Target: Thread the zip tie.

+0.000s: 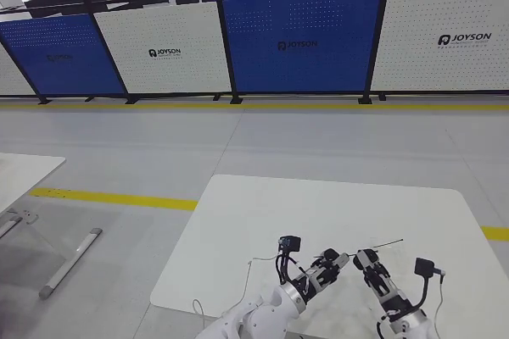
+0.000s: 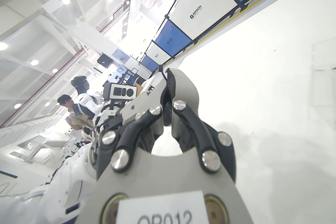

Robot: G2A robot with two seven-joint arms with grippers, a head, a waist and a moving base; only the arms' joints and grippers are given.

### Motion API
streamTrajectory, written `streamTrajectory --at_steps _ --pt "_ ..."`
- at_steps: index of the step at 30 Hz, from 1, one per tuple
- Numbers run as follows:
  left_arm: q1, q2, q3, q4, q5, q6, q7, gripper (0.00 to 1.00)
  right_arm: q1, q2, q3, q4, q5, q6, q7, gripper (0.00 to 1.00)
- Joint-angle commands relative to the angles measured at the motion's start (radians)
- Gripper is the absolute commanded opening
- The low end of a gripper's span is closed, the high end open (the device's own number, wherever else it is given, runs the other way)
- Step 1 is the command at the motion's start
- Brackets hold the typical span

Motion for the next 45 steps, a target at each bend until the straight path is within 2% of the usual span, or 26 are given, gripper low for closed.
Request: streamTrajectory --at_steps 1,6,9,25,26,28,30,38,45 --pt "0.001 0.0 0.0 0.0 -0.001 0.001 0.001 0.0 0.0 0.001 -0.001 0.0 -0.004 0.0 -0.004 0.0" --pt "0.001 -0.001 -0.002 0.0 -0.003 0.003 0.004 0.04 -0.001 0.003 -0.003 0.003 -0.018 0.0 -0.029 0.0" --pt "0.002 -0.002 -0.003 0.0 -0.003 0.004 0.004 0.0 0.002 0.003 -0.005 0.007 -0.016 0.0 -0.034 0.0" --pt "0.005 -0.003 -0.007 -0.007 0.004 -0.001 0.0 0.0 0.005 0.009 -0.009 0.005 -0.017 0.0 -0.041 0.0" --pt "0.006 -0.003 -0.008 -0.007 0.002 -0.001 0.0 0.13 0.006 0.009 -0.009 0.005 -0.016 0.0 -0.041 0.0" --pt "0.007 -0.003 -0.01 -0.007 0.0 -0.002 0.001 0.31 0.006 0.009 -0.009 0.006 -0.015 0.0 -0.044 0.0" --pt "0.008 -0.003 -0.012 -0.007 -0.001 -0.003 0.001 0.35 0.006 0.009 -0.009 0.007 -0.014 0.0 -0.046 0.0" --pt "0.015 -0.002 -0.019 -0.008 -0.002 -0.008 0.006 0.31 0.007 0.01 -0.009 0.013 -0.014 0.0 -0.058 0.0" --pt "0.026 0.0 -0.029 -0.016 0.0 -0.019 0.017 0.17 0.009 0.008 -0.011 0.025 -0.031 0.0 -0.074 0.0"
